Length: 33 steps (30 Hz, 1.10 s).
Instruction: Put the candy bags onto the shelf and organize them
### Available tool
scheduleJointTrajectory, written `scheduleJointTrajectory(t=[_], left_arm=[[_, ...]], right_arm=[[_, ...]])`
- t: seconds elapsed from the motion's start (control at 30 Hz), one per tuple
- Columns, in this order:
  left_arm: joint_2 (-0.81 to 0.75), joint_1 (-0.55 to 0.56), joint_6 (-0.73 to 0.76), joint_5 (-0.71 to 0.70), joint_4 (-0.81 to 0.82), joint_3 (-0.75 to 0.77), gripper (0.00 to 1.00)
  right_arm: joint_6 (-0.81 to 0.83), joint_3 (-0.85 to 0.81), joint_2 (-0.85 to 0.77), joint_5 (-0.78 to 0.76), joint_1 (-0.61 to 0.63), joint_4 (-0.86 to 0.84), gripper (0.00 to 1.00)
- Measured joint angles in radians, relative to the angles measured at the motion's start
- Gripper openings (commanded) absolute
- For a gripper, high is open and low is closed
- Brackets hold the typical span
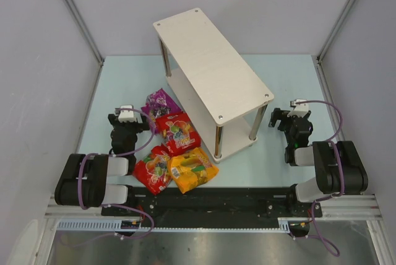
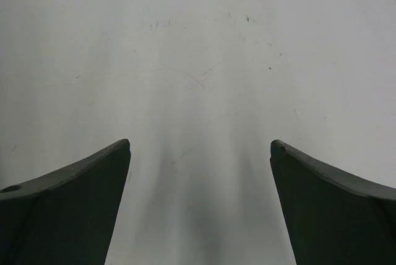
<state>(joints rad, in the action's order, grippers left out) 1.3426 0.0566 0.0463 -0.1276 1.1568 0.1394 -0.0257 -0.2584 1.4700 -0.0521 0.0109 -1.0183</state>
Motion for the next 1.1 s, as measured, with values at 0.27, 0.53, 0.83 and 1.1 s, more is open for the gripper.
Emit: scheduleJointTrajectory(t=[0.27, 0.53, 0.83, 1.1], left_arm=[[0.000, 0.000, 0.000, 0.000, 0.000, 0.000, 1.00], [-0.193, 0.004, -0.054, -0.135, -0.126, 0.001, 1.00], [-0.449, 0.008, -0.205, -0.203, -0.528, 0.288, 1.00], [-0.483, 0.009, -0.333, -0.151, -0.832, 0.413, 1.00]], right_arm=[[-0.001, 0.000, 0.000, 0.001, 0.000, 0.000, 1.00], [-0.032, -0.110, -0.153, -0.047, 0.000, 0.242, 1.00], [-0.175, -0.324, -0.403, -0.148, 0.000, 0.454, 1.00], [-0.287, -0.558, -0.544, -0.073, -0.003, 0.699, 1.00]])
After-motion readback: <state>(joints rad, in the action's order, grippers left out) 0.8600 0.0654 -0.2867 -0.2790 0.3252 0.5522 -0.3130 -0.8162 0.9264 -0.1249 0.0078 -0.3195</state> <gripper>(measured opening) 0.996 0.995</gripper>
